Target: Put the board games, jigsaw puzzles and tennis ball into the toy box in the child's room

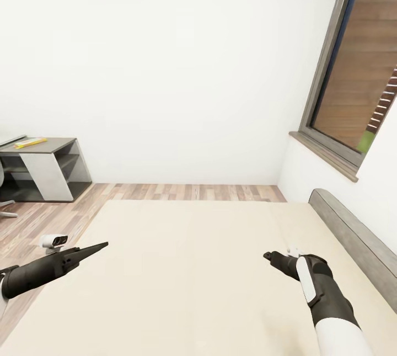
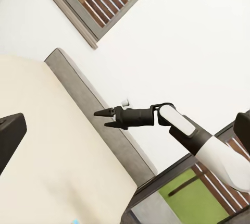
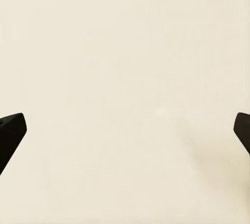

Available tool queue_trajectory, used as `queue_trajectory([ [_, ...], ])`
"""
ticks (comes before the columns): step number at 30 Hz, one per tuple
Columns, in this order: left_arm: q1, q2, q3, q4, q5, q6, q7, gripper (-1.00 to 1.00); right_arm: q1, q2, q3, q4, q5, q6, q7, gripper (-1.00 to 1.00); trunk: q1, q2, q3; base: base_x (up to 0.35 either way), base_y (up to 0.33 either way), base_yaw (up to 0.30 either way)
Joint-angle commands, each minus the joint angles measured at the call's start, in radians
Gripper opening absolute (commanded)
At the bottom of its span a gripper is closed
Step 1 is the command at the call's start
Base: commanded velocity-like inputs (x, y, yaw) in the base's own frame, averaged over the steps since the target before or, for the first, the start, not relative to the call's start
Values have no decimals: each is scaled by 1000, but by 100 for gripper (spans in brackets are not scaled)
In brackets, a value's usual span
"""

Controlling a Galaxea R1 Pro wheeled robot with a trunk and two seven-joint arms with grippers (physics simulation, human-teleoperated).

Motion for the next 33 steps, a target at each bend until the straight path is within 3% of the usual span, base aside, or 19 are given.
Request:
queue_trajectory([
  [1,-1,0,0,0,0,11,-3,100,-1,1,-3,-1,-5,5,-1,100,0,-1,-2,-2,0,0],
  [33,-1,0,0,0,-1,11,-3,100,-1,2,-3,-12,-5,6,8,100,0,-1,-2,0,0,0],
])
